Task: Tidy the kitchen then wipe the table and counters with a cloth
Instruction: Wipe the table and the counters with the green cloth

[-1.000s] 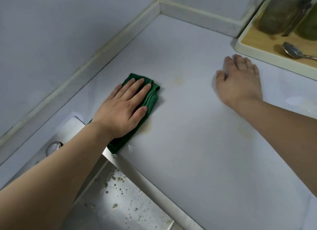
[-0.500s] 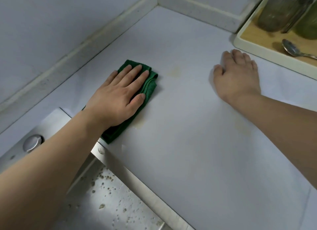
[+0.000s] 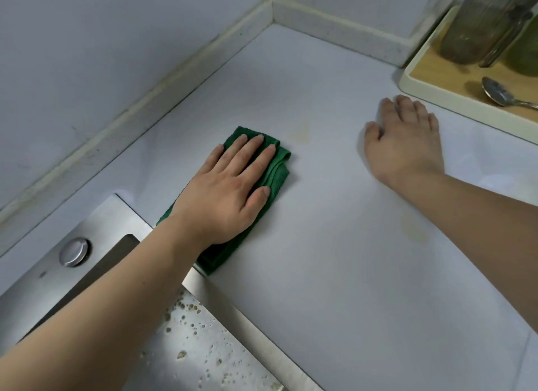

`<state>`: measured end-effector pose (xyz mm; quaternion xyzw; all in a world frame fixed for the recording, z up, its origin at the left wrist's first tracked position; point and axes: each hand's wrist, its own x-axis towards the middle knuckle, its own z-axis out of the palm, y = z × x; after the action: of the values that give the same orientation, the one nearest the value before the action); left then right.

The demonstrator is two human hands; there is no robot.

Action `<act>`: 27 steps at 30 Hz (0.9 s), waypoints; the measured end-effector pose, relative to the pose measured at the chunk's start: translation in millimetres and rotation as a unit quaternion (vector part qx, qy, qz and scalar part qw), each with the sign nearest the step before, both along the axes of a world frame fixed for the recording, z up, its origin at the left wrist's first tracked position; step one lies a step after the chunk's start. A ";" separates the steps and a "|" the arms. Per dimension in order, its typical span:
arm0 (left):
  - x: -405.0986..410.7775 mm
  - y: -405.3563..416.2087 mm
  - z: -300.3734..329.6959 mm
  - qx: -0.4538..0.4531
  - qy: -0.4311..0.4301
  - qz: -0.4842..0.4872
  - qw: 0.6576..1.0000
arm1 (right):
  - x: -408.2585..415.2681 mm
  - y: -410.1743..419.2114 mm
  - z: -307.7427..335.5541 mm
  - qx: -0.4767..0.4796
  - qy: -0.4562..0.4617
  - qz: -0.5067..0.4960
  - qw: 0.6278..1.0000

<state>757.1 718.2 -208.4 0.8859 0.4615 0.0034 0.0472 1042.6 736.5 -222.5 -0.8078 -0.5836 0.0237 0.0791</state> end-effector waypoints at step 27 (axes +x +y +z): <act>90.2 113.3 -3.5 -0.003 -0.011 0.005 1.000 | -1.4 -1.7 1.5 -0.034 -0.007 -0.001 0.999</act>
<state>847.4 831.5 -211.9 0.8831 0.4658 0.0116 0.0550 1041.3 734.8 -221.0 -0.8105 -0.5826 0.0379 0.0480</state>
